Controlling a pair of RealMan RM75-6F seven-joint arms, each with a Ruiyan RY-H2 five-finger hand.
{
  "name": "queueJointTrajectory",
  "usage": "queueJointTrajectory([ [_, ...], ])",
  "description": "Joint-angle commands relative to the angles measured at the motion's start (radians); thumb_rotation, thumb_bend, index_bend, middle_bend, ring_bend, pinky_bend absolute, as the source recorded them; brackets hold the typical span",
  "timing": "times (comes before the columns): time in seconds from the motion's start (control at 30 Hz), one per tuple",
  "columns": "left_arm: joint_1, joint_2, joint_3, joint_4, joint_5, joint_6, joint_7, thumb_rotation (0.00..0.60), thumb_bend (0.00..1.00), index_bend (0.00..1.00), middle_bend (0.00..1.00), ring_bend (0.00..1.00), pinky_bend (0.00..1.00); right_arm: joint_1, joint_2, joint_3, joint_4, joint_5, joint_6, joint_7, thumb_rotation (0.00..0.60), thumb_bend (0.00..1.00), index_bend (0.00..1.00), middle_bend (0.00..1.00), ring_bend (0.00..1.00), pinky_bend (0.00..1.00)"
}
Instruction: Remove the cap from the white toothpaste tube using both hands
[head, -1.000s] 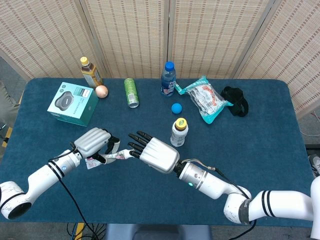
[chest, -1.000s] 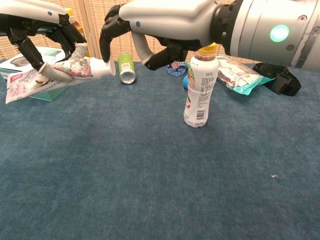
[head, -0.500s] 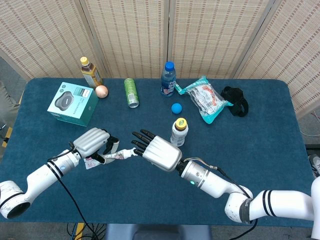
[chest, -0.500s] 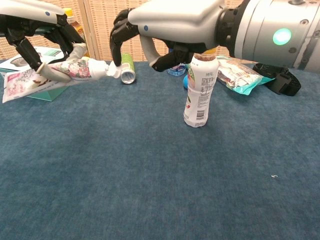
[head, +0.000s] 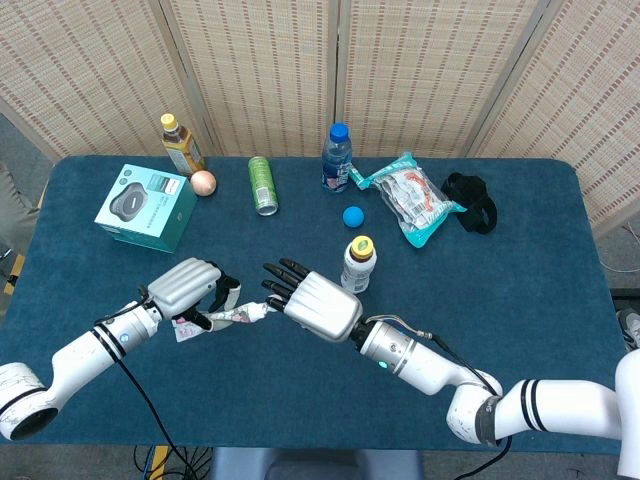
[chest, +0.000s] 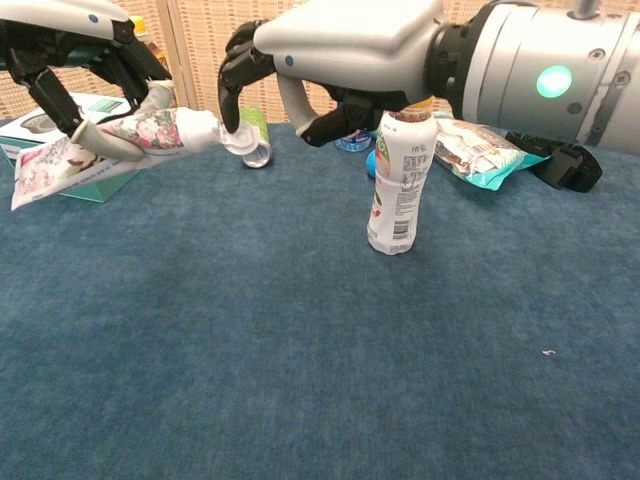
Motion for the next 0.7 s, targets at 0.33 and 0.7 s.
queueJointTrajectory([
  [0.33,0.000,0.008,0.021,0.012,0.023,0.000,0.024,0.600,0.40,0.67,0.75,0.52,0.35,-0.018,0.022,0.003,-0.021,-0.017,0.038,0.026,0.557,1.00,0.34,0.21,0.03,0.14],
  [0.7,0.010,-0.102,0.073,0.131,0.004,-0.025,0.181,0.600,0.40,0.63,0.70,0.48,0.35,-0.121,0.188,-0.008,-0.093,-0.079,0.157,0.099,0.558,0.95,0.34,0.21,0.03,0.14],
])
